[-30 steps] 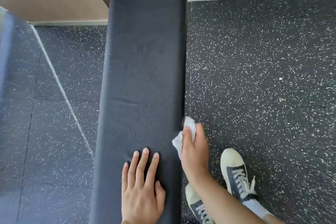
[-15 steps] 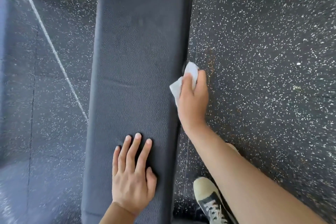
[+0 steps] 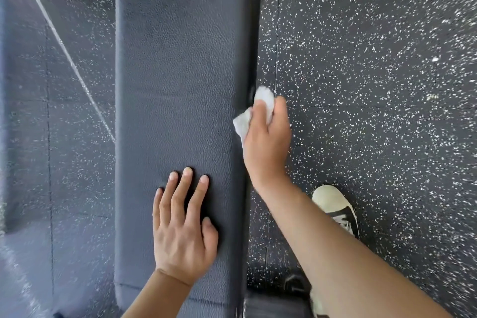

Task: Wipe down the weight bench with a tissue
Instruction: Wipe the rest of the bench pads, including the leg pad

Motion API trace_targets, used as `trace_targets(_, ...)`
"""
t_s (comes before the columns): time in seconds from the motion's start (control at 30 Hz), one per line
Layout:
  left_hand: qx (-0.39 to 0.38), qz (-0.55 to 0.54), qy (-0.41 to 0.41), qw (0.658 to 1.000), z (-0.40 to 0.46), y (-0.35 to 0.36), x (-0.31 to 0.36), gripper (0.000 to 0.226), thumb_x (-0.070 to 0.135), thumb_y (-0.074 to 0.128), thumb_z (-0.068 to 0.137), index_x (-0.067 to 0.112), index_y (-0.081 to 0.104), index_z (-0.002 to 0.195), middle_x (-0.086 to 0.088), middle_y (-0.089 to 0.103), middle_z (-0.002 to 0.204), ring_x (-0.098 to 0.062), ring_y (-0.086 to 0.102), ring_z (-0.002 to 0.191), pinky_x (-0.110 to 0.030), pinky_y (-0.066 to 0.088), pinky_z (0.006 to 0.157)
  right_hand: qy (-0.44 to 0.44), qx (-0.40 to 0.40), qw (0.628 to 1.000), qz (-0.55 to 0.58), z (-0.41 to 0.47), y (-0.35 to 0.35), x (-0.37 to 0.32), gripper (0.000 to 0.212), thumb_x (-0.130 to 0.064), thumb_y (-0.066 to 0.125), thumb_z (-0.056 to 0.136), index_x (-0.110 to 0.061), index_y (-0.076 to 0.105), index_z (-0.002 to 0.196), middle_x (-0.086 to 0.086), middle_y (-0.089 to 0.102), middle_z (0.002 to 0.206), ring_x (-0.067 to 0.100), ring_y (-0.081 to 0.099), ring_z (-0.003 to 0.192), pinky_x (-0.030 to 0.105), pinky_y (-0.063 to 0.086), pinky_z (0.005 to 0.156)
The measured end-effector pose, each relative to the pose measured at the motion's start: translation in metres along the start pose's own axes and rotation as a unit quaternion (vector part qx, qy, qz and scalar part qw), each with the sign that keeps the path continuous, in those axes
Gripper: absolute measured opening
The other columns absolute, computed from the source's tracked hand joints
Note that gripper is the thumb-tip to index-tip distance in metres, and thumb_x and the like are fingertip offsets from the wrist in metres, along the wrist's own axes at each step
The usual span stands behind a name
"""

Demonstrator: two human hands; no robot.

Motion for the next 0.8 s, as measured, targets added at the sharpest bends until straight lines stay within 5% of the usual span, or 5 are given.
trace_targets(0.17, 0.011, 0.002, 0.001, 1.000, 0.000, 0.000, -0.001, 0.073, 0.030, 0.043, 0.089, 0.026, 0.033, 0.162, -0.002, 0.023, 0.171, -0.030, 0.021, 0.157, -0.055, 0.016, 0.126, -0.055, 0.014, 0.998, -0.003, -0.002, 0.000, -0.004, 0.017, -0.026, 0.049, 0.101, -0.022, 0.044, 0.086, -0.012, 0.056, 0.069, 0.001, 0.051, 0.064, 0.019, 0.035, 0.058)
trace_targets(0.27, 0.025, 0.005, 0.005, 1.000, -0.001, 0.000, 0.000, 0.072, 0.030, 0.043, 0.089, 0.024, 0.035, 0.161, -0.001, 0.024, 0.170, -0.028, 0.020, 0.158, -0.055, 0.018, 0.126, -0.058, -0.002, 0.998, -0.013, -0.058, -0.019, 0.028, 0.016, -0.030, 0.048, 0.103, -0.022, 0.045, 0.090, -0.008, 0.056, 0.075, 0.012, 0.053, 0.069, 0.031, 0.038, 0.064)
trace_targets(0.53, 0.041, 0.018, 0.006, 0.999, -0.002, 0.000, 0.000, 0.073, 0.026, 0.046, 0.086, 0.022, 0.037, 0.158, -0.003, 0.027, 0.169, -0.027, 0.022, 0.157, -0.053, 0.020, 0.126, 0.005, -0.062, 0.995, -0.073, -0.221, -0.083, 0.125, 0.020, -0.045, 0.041, 0.101, -0.035, 0.037, 0.085, -0.010, 0.048, 0.066, 0.010, 0.047, 0.061, 0.037, 0.035, 0.058)
trace_targets(0.63, 0.045, 0.019, 0.007, 0.999, -0.002, -0.002, 0.003, 0.072, 0.025, 0.046, 0.086, 0.019, 0.039, 0.158, -0.004, 0.029, 0.168, -0.028, 0.023, 0.157, -0.053, 0.022, 0.125, 0.030, -0.066, 0.996, -0.061, -0.216, -0.081, 0.121, 0.023, -0.043, 0.042, 0.101, -0.030, 0.038, 0.084, -0.007, 0.051, 0.068, 0.014, 0.049, 0.060, 0.041, 0.041, 0.056)
trace_targets(0.8, 0.051, 0.012, 0.008, 0.999, -0.003, -0.004, 0.005, 0.070, 0.024, 0.045, 0.087, 0.019, 0.040, 0.157, -0.005, 0.031, 0.167, -0.029, 0.024, 0.156, -0.054, 0.023, 0.124, 0.004, -0.044, 0.999, 0.015, -0.127, -0.047, 0.076, 0.015, -0.035, 0.047, 0.103, -0.023, 0.047, 0.093, -0.012, 0.054, 0.074, 0.004, 0.050, 0.067, 0.029, 0.033, 0.061)
Point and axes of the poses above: each hand's wrist, its own z-axis towards the middle knuckle, its own y-axis out of the palm, x = y × z, the point moved 3 cm from there along z, towards the middle knuckle
